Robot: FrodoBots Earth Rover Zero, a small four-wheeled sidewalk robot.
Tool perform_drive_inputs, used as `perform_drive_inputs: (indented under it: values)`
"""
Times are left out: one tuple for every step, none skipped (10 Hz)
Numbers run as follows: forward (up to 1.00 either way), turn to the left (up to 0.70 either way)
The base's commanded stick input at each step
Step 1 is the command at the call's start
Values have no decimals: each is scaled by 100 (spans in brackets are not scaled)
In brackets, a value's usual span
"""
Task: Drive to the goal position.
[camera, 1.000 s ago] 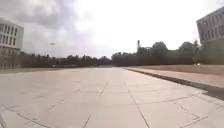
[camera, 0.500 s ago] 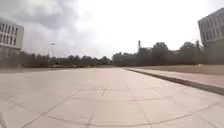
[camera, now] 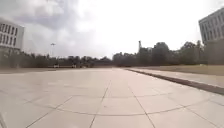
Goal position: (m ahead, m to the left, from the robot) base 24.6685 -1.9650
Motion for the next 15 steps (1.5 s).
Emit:
perform_drive_inputs:
  values:
    - [100,0]
    - [100,0]
    - [100,0]
    - [100,0]
    - [100,0]
    - [100,0]
    - [100,0]
    - [100,0]
    - [100,0]
    - [100,0]
    - [100,-29]
    - [100,-40]
    - [100,-17]
    - [100,0]
    - [100,0]
